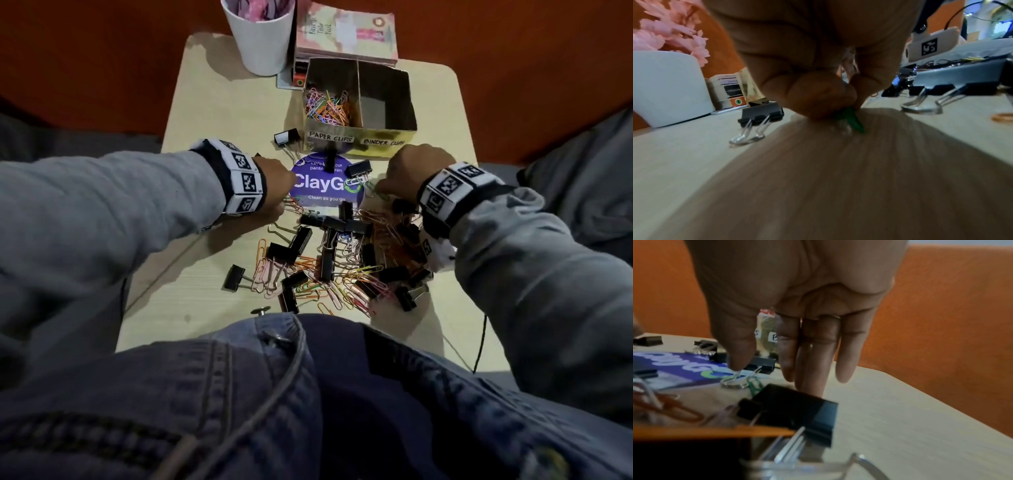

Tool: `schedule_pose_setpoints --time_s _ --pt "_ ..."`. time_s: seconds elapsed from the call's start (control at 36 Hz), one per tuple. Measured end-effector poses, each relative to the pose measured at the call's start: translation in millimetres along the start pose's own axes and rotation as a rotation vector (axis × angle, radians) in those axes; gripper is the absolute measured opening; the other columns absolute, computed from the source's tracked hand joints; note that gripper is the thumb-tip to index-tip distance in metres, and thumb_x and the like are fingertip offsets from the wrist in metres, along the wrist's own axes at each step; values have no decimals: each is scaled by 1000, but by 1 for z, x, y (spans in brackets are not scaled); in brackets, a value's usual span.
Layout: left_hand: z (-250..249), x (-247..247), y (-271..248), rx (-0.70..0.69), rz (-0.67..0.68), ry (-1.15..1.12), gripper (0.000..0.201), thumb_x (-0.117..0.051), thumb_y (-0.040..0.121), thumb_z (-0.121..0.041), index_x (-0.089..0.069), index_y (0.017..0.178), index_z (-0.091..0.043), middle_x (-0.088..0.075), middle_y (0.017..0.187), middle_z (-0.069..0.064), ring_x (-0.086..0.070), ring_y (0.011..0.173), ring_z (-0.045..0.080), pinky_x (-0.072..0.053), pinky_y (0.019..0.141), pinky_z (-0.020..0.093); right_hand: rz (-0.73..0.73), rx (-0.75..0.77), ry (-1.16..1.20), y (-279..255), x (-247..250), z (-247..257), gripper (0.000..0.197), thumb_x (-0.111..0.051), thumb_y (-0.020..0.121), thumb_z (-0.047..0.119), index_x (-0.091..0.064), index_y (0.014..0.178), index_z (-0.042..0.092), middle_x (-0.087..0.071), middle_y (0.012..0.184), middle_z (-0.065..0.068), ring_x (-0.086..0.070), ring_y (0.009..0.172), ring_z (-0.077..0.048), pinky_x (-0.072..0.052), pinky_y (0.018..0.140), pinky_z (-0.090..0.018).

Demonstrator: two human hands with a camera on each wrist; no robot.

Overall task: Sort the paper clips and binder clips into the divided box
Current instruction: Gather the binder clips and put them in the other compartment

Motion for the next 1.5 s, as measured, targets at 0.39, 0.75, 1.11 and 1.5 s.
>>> schedule_pose_setpoints --time_s 0.39,0.75,1.11,1.5 --pt "1 -4 -5 3 -30 -93 15 -53 92 -21 -44 99 -12 -53 94 9 -49 84 26 -40 71 29 -14 307 -329 -20 -11 26 24 -53 89 33 -69 98 16 -68 95 -10 -63 85 -30 -40 63 -28" --pt "-12 -1 -19 -114 -184 -211 36 -60 89 -29 -49 123 -24 -50 123 7 -53 109 28 -44 85 35 -70 496 -273 -52 -24 33 34 -55 89 47 -59 117 28 -58 101 3 -59 80 -25 -40 61 -28" --pt "-26 4 -5 -87 -112 -47 12 -55 89 -17 -50 99 -12 -53 91 7 -52 80 25 -42 68 33 -48 468 -352 -42 -25 54 23 -55 92 33 -63 106 17 -67 96 -5 -65 84 -29 -40 64 -29" --pt "14 32 -12 9 -248 -512 4 -57 87 -11 -54 87 -14 -56 77 2 -52 71 21 -34 55 24 -54 299 82 -37 -4 22 14 -65 81 28 -64 93 22 -67 95 -11 -59 90 -32 -34 65 -29"
Point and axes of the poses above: each hand's wrist, its own y-axis towards the middle knuckle, its own x-axis out of the back of the hand, z = x × y, the point moved 6 cm from there along y, towards the middle knuckle
